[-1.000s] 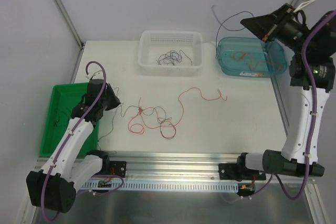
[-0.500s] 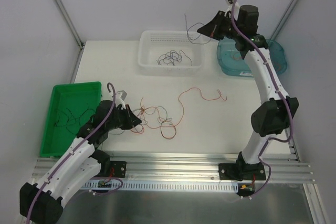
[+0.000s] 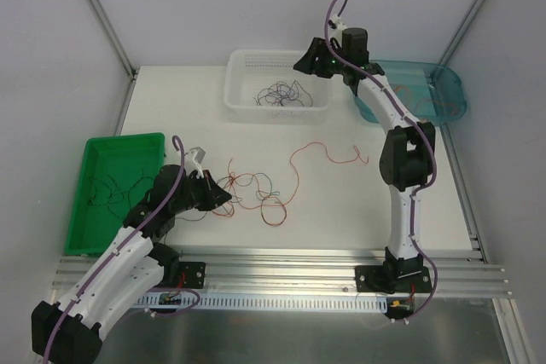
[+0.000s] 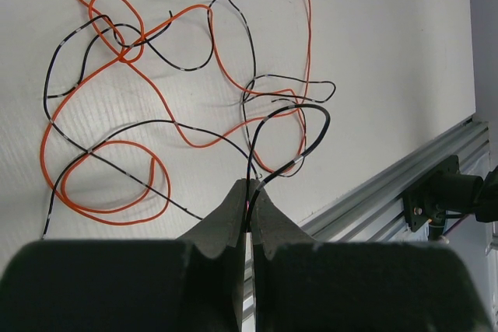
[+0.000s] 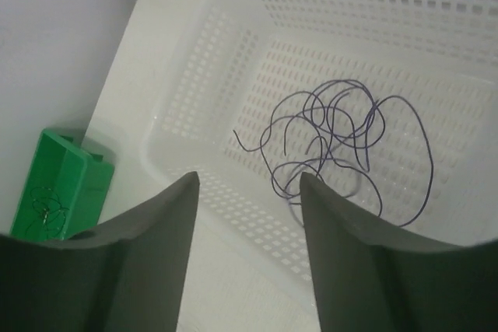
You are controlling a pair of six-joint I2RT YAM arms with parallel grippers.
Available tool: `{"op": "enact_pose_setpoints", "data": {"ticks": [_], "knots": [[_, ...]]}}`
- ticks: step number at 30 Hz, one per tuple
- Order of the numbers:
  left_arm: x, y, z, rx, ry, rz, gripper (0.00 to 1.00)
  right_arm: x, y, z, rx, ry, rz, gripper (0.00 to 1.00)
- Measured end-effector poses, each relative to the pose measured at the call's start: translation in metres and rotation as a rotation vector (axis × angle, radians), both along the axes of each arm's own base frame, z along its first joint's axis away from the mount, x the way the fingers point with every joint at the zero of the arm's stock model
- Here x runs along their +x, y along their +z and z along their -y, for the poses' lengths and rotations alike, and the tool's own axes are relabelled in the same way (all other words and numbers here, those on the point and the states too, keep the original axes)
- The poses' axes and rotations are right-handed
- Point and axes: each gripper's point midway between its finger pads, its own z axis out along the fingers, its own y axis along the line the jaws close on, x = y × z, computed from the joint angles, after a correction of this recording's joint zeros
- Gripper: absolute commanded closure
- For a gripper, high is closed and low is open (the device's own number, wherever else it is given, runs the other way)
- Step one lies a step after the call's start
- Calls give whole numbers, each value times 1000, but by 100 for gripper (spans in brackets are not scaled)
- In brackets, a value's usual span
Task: Untangle the cables
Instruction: Place the cable in the bin.
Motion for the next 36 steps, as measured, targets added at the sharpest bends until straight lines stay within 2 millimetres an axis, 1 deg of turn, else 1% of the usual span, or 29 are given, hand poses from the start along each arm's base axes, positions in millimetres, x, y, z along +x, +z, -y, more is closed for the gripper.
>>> {"op": "enact_pose_setpoints", "data": {"ticks": [1,2,4,6,8,10,12,14,15,16,17,18,19,20,21,23,25,28,31,33,36], "knots": [[0,0,0,-1,0,2,100,-3,-10,-2,-24,3,-13,36],[0,0,0,-1,1,1,100,-5,-15,-2,-42,8,-18,30],[1,0,0,0,1,-1,100,-14,-22,1,-98,0,-20,29],[1,-1,0,3,2,-8,100,-31,-24,9,-165,-17,-33,28],[2,-2,1,7,3,-15,100,-49,-16,20,-221,-36,-28,28],[4,-1,0,11,11,-15,100,-75,-2,33,-277,-65,-25,28],[8,2,-1,13,24,-9,100,-107,10,46,-321,-93,-28,28],[11,4,-3,20,43,-2,100,-143,12,52,-363,-114,-36,28],[12,3,-4,23,50,-2,100,-163,6,53,-390,-113,-55,28],[14,3,-5,29,61,-1,100,-181,-5,51,-414,-111,-80,28],[15,2,-6,34,69,-2,100,-200,-20,48,-442,-100,-114,28],[15,1,-7,36,73,-4,100,-214,-36,47,-470,-90,-150,28],[16,1,-8,39,78,-5,100,-231,-58,42,-504,-69,-199,29],[17,0,-9,43,86,-6,100,-243,-77,39,-532,-55,-239,30],[17,0,-9,43,89,-5,100,-256,-100,38,-567,-44,-288,30],[18,0,-9,43,95,-5,100,-276,-138,39,-636,-31,-380,31],[18,1,-9,38,99,-6,100,-286,-165,38,-687,-27,-444,32],[18,4,-9,27,102,3,100,-288,-189,30,-732,-21,-470,35],[17,8,-9,15,108,11,100,-287,-201,17,-747,-2,-473,37],[17,9,-9,9,111,10,100,-279,-206,7,-745,3,-464,40],[17,9,-9,7,113,7,100,-267,-211,-1,-743,-5,-451,44]]}}
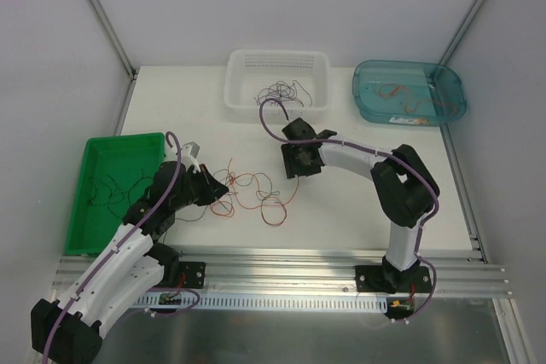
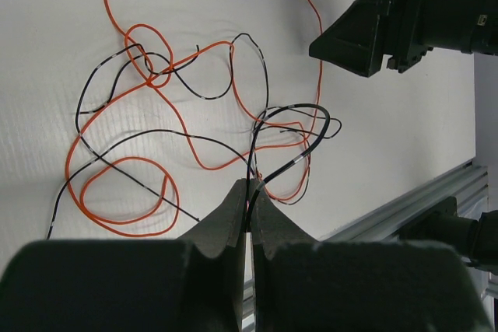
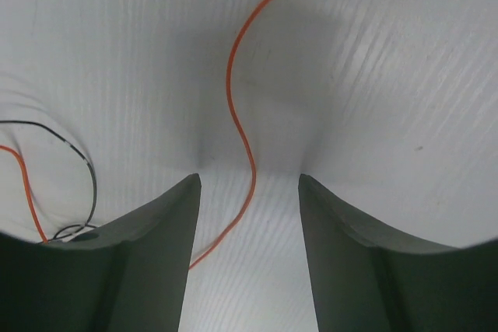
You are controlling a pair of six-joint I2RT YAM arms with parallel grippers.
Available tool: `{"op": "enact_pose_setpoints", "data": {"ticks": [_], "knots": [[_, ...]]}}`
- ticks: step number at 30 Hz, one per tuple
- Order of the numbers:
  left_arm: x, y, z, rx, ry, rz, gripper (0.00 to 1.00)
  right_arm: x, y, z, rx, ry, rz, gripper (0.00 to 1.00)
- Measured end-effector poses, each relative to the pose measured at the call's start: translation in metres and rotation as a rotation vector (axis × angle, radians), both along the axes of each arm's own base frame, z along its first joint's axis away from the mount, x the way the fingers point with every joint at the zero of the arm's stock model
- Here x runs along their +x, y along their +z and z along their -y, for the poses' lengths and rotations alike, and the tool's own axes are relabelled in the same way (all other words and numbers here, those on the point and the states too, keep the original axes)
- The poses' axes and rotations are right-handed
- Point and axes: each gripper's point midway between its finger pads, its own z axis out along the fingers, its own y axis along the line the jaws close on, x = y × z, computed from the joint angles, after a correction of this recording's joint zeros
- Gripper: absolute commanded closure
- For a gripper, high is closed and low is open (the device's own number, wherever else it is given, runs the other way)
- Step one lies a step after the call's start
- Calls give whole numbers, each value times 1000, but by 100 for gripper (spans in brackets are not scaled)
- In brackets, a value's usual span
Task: Untangle the cables
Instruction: Place the cable in the bin, then untie the cable.
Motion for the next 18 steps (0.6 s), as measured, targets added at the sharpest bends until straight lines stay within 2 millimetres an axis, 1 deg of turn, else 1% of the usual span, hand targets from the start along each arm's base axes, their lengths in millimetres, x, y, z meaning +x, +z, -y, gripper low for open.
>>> {"op": "enact_pose_setpoints", "data": {"ticks": [3,6,9,10,12,13,16,18], "knots": [[0,0,0,1,2,0,100,9,-4,-4,-8,-6,10,48],[2,-1,-2,7,13,2,100,14,-7,-5,-26,-8,13,55],[3,-2,-4,14,23,1,100,18,-8,-5,-44,-7,18,66],[3,-3,-4,16,25,-1,100,19,-8,-4,-52,-7,19,76],[4,-5,-5,24,31,-8,100,21,-8,-3,-64,-6,27,88],[5,-6,-6,30,38,-10,100,22,-8,-2,-67,-7,32,99],[9,-8,-11,50,68,-8,100,23,-7,0,-78,-12,43,99],[11,-11,-17,70,100,-7,100,22,-3,6,-95,-7,56,99]]}}
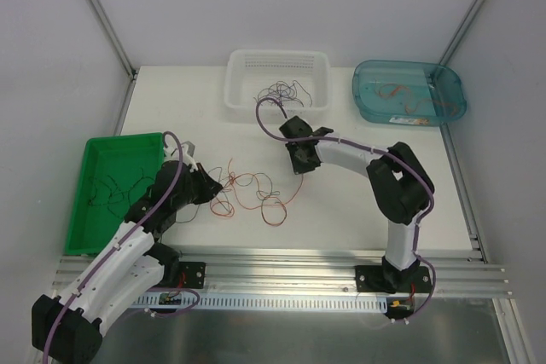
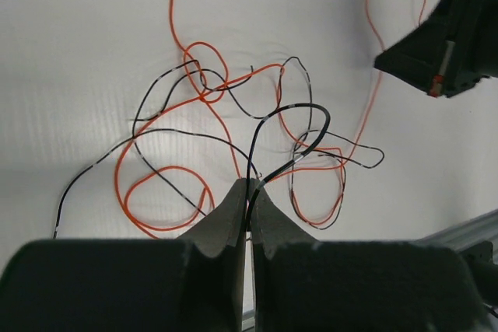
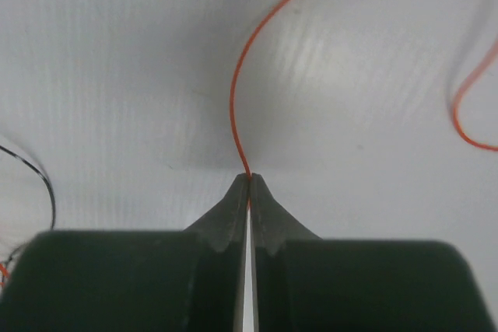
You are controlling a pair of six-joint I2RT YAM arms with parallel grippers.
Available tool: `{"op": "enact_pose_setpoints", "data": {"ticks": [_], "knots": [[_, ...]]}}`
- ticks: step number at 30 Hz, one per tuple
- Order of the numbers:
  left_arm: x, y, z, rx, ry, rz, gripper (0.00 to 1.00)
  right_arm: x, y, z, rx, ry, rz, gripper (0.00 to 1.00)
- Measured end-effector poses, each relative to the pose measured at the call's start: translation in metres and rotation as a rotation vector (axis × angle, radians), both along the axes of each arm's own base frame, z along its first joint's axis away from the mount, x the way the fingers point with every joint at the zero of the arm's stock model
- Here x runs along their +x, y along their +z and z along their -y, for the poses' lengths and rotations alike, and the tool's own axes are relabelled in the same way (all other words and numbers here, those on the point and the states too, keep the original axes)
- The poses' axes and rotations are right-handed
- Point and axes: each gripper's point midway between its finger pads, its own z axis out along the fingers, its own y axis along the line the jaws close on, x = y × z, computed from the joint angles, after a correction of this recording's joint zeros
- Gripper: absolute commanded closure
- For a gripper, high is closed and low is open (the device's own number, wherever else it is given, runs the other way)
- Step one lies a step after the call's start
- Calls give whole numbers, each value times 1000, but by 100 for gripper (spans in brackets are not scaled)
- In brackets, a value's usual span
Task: Untangle the cables
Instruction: Untie the cable.
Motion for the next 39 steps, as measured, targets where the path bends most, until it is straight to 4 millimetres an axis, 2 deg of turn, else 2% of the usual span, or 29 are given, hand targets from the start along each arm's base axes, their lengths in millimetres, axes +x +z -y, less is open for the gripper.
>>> {"op": "enact_pose_setpoints", "data": {"ticks": [1,3,5,7,9,11,12,14,16,19,22,24,31,34,35,38,39], "knots": [[2,-2,-4,16,23,0,100,-2,5,7,-15,-1,5,99],[5,-5,-14,49,71,-2,100,-3,27,27,-31,-12,29,99],[6,-10,-24,80,118,-12,100,4,73,52,-27,-33,94,99],[8,-14,-37,109,171,-25,100,19,141,75,1,-60,208,99],[10,-18,-46,125,208,-38,100,39,239,94,68,-96,406,99],[11,-21,-52,139,237,-52,100,39,340,110,146,-109,627,99],[11,-23,-54,143,244,-60,100,29,386,117,193,-105,733,99],[10,-26,-56,152,247,-73,100,-5,452,133,269,-85,893,99],[10,-29,-56,157,248,-83,100,-43,495,150,334,-60,1016,99],[10,-33,-57,165,253,-103,100,-85,533,169,414,-38,1150,99],[9,-39,-58,167,265,-132,100,-104,550,171,477,-7,1236,99],[9,-43,-58,169,268,-147,100,-104,555,168,498,8,1258,99],[8,-47,-58,173,265,-166,100,-83,576,135,570,108,1283,99],[6,-50,-55,175,245,-180,84,-81,582,129,589,127,1287,99],[5,-50,-53,169,228,-186,69,-82,583,128,593,131,1286,99],[1,-45,-38,132,131,-179,43,-85,582,124,622,147,1271,99],[0,-39,-30,107,90,-162,28,-86,578,120,636,161,1257,99]]}}
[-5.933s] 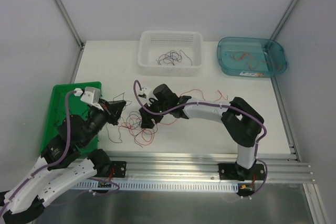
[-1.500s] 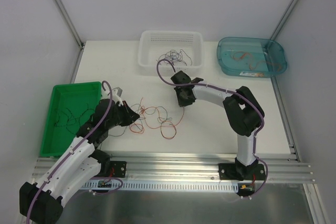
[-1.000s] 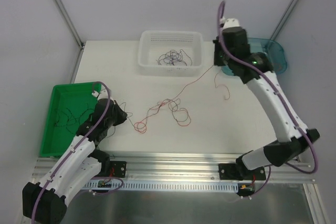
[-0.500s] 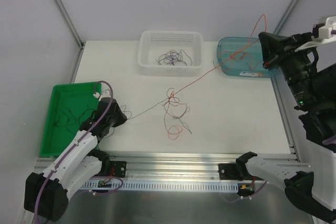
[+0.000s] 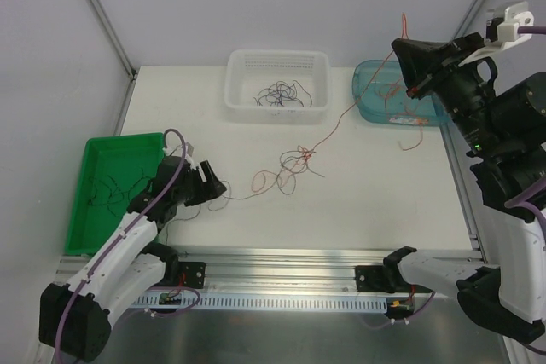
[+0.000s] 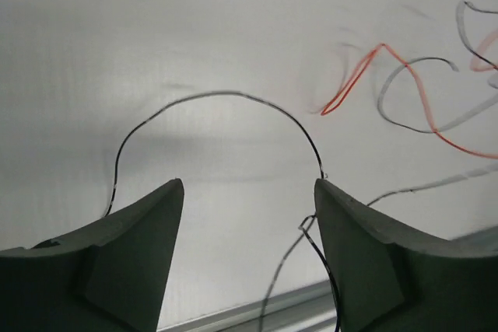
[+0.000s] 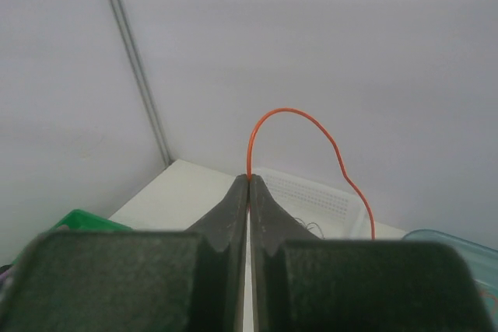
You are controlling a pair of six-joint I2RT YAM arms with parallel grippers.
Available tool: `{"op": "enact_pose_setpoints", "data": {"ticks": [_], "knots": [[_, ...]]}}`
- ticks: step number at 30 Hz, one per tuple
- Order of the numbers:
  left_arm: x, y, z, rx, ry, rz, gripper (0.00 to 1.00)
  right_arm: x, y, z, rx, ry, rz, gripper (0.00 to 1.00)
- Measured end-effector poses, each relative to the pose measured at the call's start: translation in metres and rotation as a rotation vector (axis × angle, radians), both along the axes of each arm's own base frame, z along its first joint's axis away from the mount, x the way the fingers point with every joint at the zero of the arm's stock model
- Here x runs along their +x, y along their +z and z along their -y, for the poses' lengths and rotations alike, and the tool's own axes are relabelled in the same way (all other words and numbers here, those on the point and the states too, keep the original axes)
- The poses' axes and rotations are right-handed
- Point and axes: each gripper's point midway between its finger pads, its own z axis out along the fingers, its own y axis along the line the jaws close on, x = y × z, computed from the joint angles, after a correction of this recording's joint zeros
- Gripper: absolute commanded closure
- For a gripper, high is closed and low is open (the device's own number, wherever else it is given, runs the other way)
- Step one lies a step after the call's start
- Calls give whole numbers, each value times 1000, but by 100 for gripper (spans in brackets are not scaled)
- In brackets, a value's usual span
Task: Untangle the cables
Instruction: Untie the cable.
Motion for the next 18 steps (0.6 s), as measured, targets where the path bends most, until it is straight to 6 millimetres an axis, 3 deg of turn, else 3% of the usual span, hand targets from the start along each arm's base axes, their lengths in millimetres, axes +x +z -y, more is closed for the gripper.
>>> {"op": "enact_pose_setpoints", "data": {"ticks": [2,4,6,10,14,18], "knots": [[1,19,14,-52,-75,58,17,0,-13,-8,0,39,-36,99],[2,52,31,-123,-159,161,7,0,-29,-18,-6,88,-83,99],[2,90,48,-196,-245,277,3,3,-48,-30,-15,133,-138,99],[-2,143,76,-301,-386,412,3,12,-90,-50,-47,187,-258,99],[-7,166,114,-366,-526,434,6,14,-125,-63,-78,224,-358,99],[-8,162,160,-386,-640,401,7,9,-140,-66,-77,236,-400,99]]}}
